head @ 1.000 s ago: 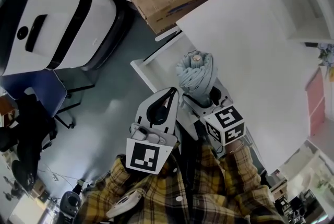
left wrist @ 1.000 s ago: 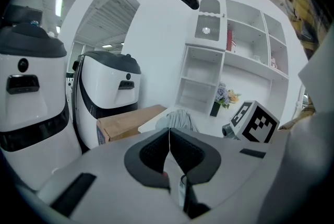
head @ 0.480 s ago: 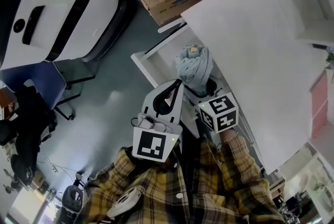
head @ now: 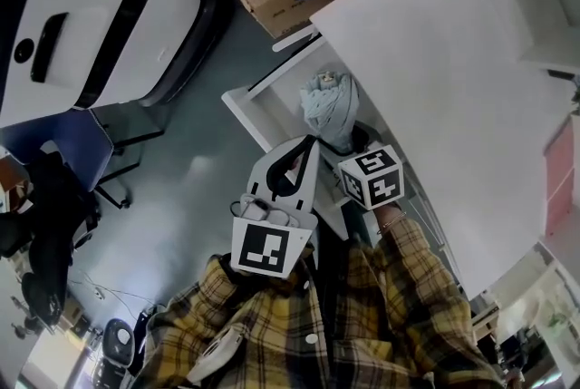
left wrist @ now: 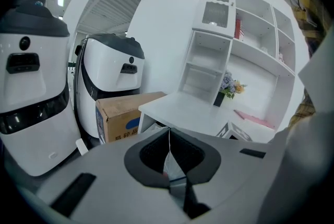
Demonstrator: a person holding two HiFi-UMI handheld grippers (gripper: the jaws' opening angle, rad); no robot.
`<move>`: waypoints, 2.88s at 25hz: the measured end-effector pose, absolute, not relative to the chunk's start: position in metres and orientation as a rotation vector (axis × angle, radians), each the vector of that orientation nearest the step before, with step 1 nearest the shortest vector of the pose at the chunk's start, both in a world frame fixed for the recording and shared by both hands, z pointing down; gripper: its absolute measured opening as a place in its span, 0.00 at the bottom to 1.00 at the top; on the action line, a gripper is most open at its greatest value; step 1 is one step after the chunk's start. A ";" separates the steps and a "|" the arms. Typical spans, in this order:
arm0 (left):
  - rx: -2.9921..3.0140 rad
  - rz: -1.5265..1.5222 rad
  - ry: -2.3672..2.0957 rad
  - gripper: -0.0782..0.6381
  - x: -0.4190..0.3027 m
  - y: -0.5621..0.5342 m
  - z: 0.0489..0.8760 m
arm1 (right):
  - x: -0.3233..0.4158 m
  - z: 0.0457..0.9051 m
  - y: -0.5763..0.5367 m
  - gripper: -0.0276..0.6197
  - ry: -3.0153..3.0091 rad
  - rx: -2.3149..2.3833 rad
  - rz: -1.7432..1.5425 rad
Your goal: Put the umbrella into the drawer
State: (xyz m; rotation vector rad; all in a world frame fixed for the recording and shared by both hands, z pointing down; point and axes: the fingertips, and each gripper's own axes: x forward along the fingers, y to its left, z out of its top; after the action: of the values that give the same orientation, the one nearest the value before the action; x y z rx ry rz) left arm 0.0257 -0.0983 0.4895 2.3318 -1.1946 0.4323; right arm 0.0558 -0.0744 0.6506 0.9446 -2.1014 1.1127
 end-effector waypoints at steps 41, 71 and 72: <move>2.294 0.402 -1.236 0.14 -0.001 -0.098 0.495 | 0.042 0.728 -0.072 0.53 -1.903 0.913 1.038; 2.534 0.227 -1.259 0.14 0.014 -0.143 0.369 | 0.038 0.500 -0.115 0.47 -2.209 1.166 0.797; 2.545 0.222 -1.258 0.14 0.015 -0.143 0.364 | 0.039 0.488 -0.116 0.47 -2.227 1.185 0.771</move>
State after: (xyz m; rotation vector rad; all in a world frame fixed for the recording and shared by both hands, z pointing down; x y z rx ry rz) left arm 0.0147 -0.1426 0.3642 2.5453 -1.2581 0.2219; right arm 0.0389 -0.1163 0.4875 1.1849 -2.2269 0.7713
